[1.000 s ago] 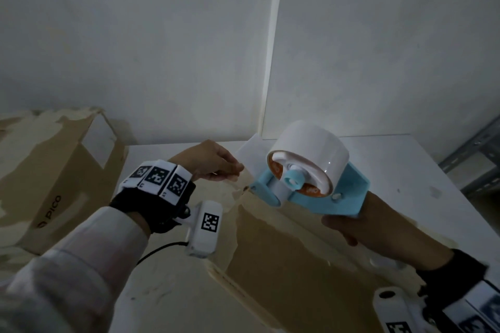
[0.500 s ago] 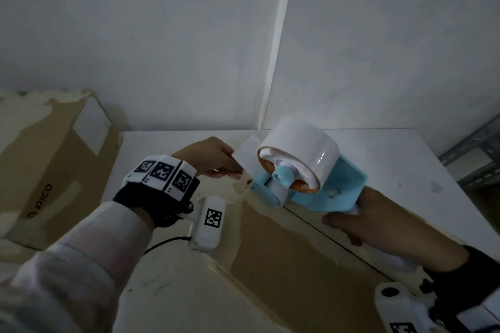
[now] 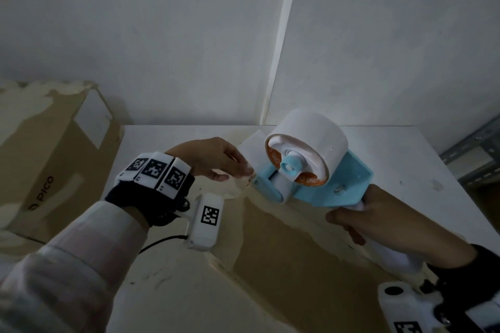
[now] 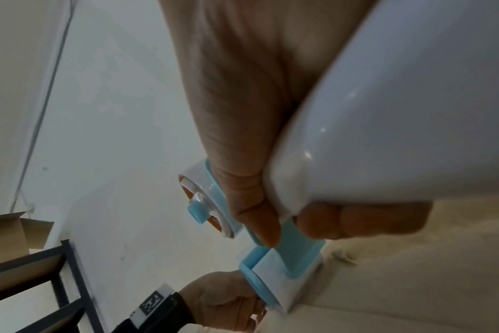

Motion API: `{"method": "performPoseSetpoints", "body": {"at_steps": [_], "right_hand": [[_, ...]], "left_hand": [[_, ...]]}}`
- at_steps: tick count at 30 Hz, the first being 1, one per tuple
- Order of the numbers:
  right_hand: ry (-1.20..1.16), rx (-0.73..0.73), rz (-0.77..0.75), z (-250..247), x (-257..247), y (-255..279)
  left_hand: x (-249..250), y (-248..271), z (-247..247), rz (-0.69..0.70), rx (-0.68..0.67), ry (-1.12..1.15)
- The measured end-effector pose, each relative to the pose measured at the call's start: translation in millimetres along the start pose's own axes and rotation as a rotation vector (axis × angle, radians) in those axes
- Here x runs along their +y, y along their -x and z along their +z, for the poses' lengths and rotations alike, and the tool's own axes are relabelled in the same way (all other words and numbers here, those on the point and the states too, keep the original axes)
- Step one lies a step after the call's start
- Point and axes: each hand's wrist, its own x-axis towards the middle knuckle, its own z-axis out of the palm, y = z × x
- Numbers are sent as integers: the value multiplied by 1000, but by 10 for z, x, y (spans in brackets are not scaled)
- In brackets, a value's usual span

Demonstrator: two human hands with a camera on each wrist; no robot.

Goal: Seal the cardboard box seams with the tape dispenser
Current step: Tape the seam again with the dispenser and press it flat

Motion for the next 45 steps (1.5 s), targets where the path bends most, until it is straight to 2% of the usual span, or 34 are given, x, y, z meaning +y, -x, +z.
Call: {"method": "performPoseSetpoints", "body": {"at_steps": [2,5,11,15,18,27,34,38,45], "right_hand": [[-49,2,16,-15,21,-17],[-140,7,46,-65,30,-25],[-63,106,30,-63,91,-44],[-115,66,-33,-92,23,51],[-66,74,-61,-53,2,64],[4,68,-14,49,-16,53],[48,41,-10,98,25,13],[9,34,-4,114,41,13],[7,32,11,131,64,15]], "left_hand": [[-20,48,63,17,-23,-66],[-57,76,167,30,44,-139],[-14,105,265,83,183,-287],[22,142,311,119,222,-356],[9,163,308,150,244,-377],[-99,127,256,133,235,-256],[-141,79,77,36,69,-213],[-86,12,47,2,107,32],[-160,-130,64,-46,153,92]]}}
